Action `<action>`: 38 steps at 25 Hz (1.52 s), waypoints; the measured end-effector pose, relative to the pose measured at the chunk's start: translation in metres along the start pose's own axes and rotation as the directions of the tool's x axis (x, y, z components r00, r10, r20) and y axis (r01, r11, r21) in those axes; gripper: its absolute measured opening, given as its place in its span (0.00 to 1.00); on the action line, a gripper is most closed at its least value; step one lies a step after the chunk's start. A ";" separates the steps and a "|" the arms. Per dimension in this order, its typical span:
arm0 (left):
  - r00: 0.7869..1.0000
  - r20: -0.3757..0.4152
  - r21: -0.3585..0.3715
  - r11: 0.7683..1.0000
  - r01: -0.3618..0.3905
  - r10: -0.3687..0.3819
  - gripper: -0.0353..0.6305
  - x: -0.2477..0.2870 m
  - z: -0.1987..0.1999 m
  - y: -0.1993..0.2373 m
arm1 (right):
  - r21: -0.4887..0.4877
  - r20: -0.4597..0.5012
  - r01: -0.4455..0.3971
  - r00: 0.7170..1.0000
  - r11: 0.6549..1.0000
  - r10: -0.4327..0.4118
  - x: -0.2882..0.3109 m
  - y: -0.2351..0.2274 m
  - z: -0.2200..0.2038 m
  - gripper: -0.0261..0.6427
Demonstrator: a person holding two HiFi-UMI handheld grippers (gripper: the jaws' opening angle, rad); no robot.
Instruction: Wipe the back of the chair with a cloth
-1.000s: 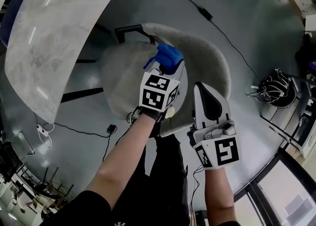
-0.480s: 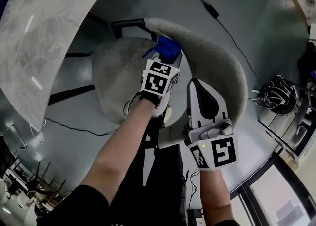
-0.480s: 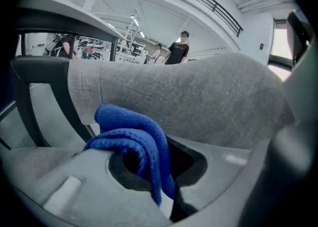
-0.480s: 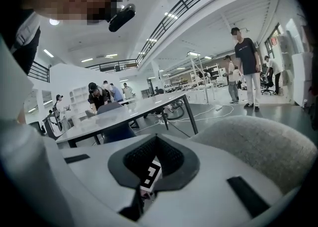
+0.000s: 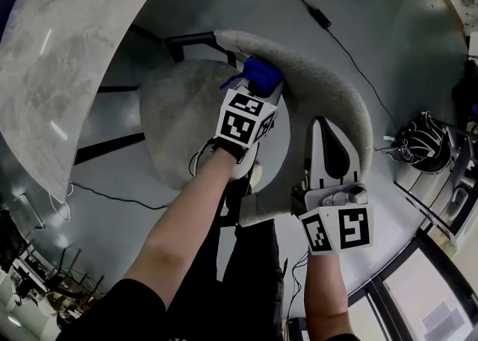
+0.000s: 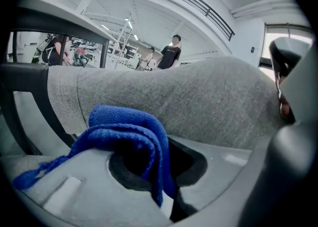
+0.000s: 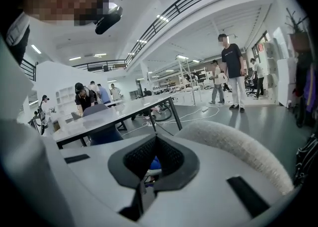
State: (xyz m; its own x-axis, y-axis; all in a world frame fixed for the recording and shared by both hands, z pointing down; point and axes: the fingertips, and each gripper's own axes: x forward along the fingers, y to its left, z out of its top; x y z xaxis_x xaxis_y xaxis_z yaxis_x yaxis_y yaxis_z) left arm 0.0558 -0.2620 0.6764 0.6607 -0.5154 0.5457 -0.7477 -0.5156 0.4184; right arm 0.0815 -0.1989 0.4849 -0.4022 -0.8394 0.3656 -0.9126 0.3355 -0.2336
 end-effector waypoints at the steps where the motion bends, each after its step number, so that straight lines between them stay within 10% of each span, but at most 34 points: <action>1: 1.000 -0.003 0.004 1.000 0.004 -0.004 0.14 -0.002 0.003 -0.004 | 0.003 0.002 0.004 1.000 1.000 -0.004 -0.004 0.000 0.003 0.06; 27: 0.964 0.089 0.193 0.953 0.232 -0.252 0.14 -0.067 0.091 -0.156 | 0.056 0.066 0.083 0.994 0.995 -0.086 -0.083 -0.006 0.049 0.06; 38: 0.983 0.088 0.142 0.978 0.150 -0.164 0.14 -0.076 0.048 -0.090 | 0.067 0.074 0.041 0.996 0.997 -0.046 -0.061 0.016 0.030 0.06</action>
State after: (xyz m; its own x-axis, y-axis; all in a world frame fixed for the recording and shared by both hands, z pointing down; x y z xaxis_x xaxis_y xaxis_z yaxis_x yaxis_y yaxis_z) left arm 0.0765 -0.2092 0.5623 0.7775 -0.4822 0.4038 -0.6228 -0.6793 0.3881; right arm 0.0935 -0.1546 0.4317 -0.3534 -0.8831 0.3086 -0.9213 0.2714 -0.2784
